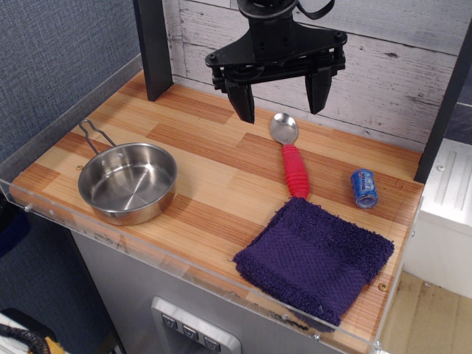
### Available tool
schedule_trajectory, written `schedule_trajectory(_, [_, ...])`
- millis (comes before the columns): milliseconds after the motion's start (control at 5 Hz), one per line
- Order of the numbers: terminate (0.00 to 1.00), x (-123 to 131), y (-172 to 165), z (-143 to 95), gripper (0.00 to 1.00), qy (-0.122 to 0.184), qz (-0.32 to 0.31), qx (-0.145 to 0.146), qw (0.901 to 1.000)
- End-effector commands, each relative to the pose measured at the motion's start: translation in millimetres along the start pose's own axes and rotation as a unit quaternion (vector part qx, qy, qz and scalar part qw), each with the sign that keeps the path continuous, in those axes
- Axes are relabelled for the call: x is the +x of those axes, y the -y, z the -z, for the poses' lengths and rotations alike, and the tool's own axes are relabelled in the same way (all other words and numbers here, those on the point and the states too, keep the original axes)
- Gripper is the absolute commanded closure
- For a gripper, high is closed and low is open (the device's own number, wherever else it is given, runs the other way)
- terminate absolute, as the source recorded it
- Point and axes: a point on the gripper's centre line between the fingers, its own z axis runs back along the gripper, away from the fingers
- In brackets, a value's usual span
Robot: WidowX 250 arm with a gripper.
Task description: Move blue toy from left to right
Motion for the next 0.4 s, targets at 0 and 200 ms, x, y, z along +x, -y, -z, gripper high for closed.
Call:
schedule_trajectory(0, [0.0, -3.2, -2.5, -14.7, 0.0, 0.017, 0.0, -0.01, 0.9998])
schedule_trajectory(200, [1.0, -3.2, -2.5, -14.7, 0.0, 0.017, 0.0, -0.01, 0.9998])
